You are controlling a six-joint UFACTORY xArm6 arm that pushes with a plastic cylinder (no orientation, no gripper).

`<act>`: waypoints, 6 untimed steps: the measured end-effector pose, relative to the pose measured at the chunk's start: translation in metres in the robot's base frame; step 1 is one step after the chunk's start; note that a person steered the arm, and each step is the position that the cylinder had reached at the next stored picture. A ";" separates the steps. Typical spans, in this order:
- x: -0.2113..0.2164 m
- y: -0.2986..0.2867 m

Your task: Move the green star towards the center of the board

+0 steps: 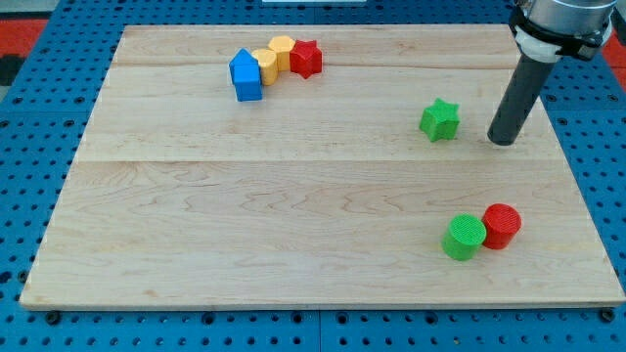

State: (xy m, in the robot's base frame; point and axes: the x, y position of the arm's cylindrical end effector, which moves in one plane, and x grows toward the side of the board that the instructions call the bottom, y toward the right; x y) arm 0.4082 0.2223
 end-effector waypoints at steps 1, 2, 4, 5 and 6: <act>-0.015 0.000; -0.024 0.000; -0.044 0.000; -0.051 0.001; -0.061 0.001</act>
State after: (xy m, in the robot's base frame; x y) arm 0.3469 0.2228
